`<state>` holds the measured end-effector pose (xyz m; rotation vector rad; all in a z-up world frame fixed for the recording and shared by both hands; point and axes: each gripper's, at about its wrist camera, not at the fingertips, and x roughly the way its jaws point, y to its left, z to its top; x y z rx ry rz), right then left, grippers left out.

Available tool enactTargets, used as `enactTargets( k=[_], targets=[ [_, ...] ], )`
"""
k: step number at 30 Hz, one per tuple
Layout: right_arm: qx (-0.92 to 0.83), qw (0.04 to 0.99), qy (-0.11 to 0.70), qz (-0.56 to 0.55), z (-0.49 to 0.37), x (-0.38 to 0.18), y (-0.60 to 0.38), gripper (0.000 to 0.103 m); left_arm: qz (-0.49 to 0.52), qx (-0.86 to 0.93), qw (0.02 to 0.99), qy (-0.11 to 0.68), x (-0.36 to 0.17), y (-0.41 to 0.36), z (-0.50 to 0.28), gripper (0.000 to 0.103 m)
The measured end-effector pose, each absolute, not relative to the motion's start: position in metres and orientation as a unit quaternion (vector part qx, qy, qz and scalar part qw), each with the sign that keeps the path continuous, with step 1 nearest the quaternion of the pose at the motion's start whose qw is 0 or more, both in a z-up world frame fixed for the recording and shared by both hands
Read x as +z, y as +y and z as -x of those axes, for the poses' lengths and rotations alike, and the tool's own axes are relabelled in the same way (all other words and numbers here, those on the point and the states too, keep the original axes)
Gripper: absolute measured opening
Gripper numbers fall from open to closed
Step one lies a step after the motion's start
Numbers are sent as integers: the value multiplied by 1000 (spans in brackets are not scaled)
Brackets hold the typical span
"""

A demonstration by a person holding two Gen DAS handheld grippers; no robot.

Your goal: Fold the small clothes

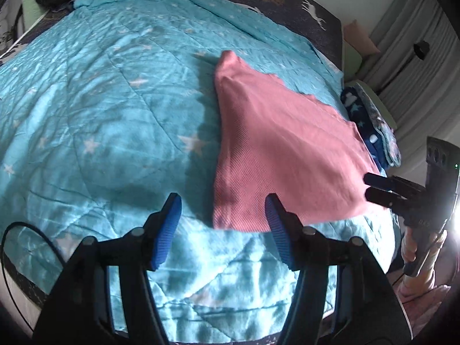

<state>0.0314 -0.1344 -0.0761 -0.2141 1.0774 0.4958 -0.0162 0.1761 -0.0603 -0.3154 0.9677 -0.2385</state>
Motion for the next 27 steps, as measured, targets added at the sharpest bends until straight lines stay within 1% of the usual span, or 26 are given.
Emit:
enactTargets(
  k=[2, 3, 4, 5, 9, 13, 15, 23, 24, 25, 26, 27],
  targets=[
    [245, 816, 510, 120, -24, -81, -118, 57, 156, -126, 861, 467, -66, 174, 17, 61],
    [248, 813, 509, 135, -20, -84, -108, 57, 159, -130, 859, 468, -69, 173, 17, 45],
    [250, 810, 509, 146, -18, -86, -101, 57, 159, -133, 861, 464, -71, 172, 18, 26],
    [255, 806, 511, 155, -16, -89, -94, 57, 157, -138, 861, 463, -72, 170, 17, 11],
    [281, 784, 524, 176, -8, -102, -67, 58, 178, -170, 866, 435, -55, 176, 14, 10],
    [291, 780, 509, 220, 5, -112, -30, 59, 179, -200, 872, 410, -34, 179, 7, 10],
    [291, 784, 493, 240, 9, -115, -12, 66, 178, -207, 871, 409, -32, 178, 5, 10],
    [273, 803, 460, 262, -5, -126, 33, 66, 201, -235, 861, 404, -31, 186, -1, 10],
    [271, 803, 463, 259, -10, -127, 36, 64, 201, -239, 861, 402, -31, 187, -1, 11],
    [268, 804, 465, 254, -14, -129, 38, 59, 200, -243, 861, 401, -30, 188, 0, 11],
    [265, 807, 468, 246, -18, -129, 39, 36, 197, -245, 861, 399, -29, 189, 1, 11],
    [263, 807, 476, 230, -25, -129, 38, 10, 196, -243, 863, 397, -28, 191, 2, 12]
  ],
)
